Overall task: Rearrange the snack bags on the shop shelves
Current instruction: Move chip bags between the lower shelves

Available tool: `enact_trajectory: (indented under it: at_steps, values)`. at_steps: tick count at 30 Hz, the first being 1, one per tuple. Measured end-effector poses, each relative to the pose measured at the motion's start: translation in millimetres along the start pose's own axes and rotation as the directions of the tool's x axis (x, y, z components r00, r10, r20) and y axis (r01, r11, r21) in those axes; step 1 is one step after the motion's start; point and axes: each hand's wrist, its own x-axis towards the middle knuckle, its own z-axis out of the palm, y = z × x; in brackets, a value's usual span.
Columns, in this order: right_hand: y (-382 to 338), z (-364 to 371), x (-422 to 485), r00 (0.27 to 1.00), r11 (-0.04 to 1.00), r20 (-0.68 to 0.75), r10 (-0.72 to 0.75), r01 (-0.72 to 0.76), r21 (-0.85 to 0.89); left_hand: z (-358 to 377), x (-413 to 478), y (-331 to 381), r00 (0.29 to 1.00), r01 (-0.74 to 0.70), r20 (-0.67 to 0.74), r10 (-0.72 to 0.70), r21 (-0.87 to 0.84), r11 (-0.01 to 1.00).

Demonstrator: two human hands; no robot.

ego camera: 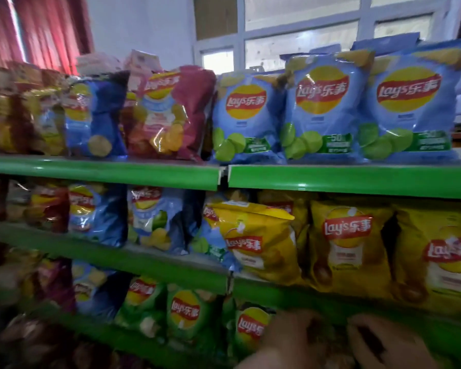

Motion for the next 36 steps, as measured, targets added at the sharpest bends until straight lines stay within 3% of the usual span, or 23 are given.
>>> enact_trajectory:
  at_steps: [1, 3, 5, 9, 13, 17, 24, 29, 36]
  values:
    - [-17, -4, 8, 0.995, 0.995, -0.043, -0.092, 0.094, 0.036, -24, -10, -6, 0.978, -0.141, 0.148, 0.148, -0.057, 0.988]
    - [-58, -9, 27, 0.972, 0.958, -0.093, -0.215, 0.228, 0.172, -66, -5, -31, 0.961, -0.179, 0.198, 0.195, -0.096, 0.979]
    - [-95, -9, 46, 0.949, 0.899, -0.103, -0.299, 0.316, 0.303, -107, -1, -45, 0.992, -0.081, 0.083, 0.096, -0.168, 0.982]
    - [-165, 3, 81, 0.900, 0.814, -0.205, -0.386, 0.436, 0.383, -184, 10, -85, 0.978, -0.125, -0.188, 0.087, -0.206, 0.971]
    - [-241, 21, 123, 0.860, 0.771, -0.278, -0.428, 0.508, 0.383, -270, 31, -131, 0.890, -0.085, -0.456, -0.021, -0.211, 0.974]
    - [-308, 36, 186, 0.874, 0.760, -0.348, -0.340, 0.473, 0.446, -361, 81, -172, 0.766, -0.011, -0.639, -0.070, -0.123, 0.992]
    - [-360, 47, 269, 0.879, 0.895, -0.458, -0.135, 0.306, 0.324, -458, 159, -219, 0.760, 0.135, -0.623, -0.184, -0.126, 0.983]
    - [-371, 66, 270, 0.804, 0.926, -0.526, -0.278, 0.370, 0.076, -466, 187, -236, 0.819, 0.200, -0.512, -0.259, -0.169, 0.965]
    - [-391, 85, 275, 0.742, 0.860, -0.547, -0.387, 0.504, 0.077, -466, 204, -251, 0.846, 0.148, -0.477, -0.239, -0.221, 0.964]
